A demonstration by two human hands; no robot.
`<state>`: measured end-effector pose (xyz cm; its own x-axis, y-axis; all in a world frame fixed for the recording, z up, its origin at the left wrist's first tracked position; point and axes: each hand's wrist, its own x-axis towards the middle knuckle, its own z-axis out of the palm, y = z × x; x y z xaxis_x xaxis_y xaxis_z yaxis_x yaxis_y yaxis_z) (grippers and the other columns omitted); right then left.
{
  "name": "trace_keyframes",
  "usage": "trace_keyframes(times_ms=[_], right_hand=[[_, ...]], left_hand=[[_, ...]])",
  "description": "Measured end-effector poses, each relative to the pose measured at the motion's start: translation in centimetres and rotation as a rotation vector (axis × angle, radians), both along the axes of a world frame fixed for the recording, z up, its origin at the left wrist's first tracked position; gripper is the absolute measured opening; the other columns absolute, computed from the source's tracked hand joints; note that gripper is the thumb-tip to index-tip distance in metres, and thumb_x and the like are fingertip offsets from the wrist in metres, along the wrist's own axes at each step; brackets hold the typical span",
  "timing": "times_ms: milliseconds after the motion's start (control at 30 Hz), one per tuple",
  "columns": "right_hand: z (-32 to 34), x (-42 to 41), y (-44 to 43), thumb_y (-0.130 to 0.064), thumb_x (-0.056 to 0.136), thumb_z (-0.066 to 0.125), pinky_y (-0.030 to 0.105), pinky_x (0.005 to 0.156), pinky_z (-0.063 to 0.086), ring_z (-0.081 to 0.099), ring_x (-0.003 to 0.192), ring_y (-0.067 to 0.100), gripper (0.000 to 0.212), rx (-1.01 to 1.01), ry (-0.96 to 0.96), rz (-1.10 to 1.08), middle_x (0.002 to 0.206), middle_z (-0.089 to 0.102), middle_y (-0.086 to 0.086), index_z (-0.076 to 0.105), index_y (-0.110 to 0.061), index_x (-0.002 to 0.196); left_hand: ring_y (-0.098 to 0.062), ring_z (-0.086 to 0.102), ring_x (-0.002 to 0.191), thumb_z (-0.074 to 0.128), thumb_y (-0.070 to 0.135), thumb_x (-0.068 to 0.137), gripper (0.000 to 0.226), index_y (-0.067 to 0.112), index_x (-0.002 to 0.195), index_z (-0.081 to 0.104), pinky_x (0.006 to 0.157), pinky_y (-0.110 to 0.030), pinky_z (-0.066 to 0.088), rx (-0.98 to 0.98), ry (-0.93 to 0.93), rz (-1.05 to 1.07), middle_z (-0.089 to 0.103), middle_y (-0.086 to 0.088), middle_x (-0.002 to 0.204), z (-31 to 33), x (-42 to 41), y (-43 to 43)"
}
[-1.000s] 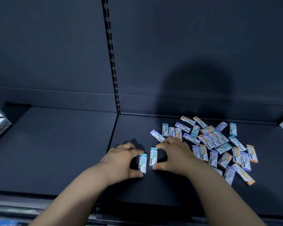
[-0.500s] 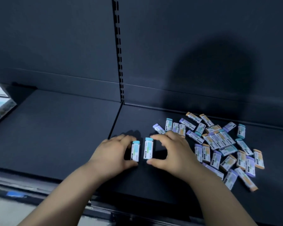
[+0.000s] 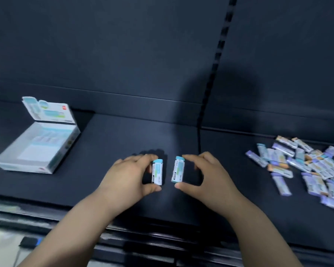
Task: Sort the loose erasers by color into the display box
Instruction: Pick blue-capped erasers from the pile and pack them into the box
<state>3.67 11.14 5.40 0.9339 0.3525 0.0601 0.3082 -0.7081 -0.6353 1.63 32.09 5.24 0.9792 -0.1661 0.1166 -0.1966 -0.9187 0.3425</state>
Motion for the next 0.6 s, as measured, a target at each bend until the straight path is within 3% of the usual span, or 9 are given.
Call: trace_keyframes(times_ms=[267,600], right_hand=[[0.4,-0.6,13.5,-0.051,0.069,0.074,0.017,0.090,0.038,0.042,0.096,-0.007,0.066,0.024,-0.021,0.029,0.095,0.038,-0.026,0.045,-0.046,0.129],[0.8,2.3,19.3,-0.052,0.070,0.072,0.020,0.093,0.040,0.043,0.102,-0.004,0.067,0.008,0.017,0.141,0.101,0.039,-0.024,0.044,-0.044,0.130]], left_hand=[[-0.007,0.048,0.112,0.069,0.054,0.072,0.075,0.033,0.137,0.038,0.095,-0.023,0.035,-0.007,-0.003,0.016,0.055,0.016,0.113,1.0,-1.4,13.5],[-0.010,0.048,0.110,0.066,0.060,0.071,0.078,0.032,0.138,0.037,0.095,-0.022,0.035,-0.034,-0.014,0.123,0.054,0.015,0.115,1.3,-1.0,19.0]])
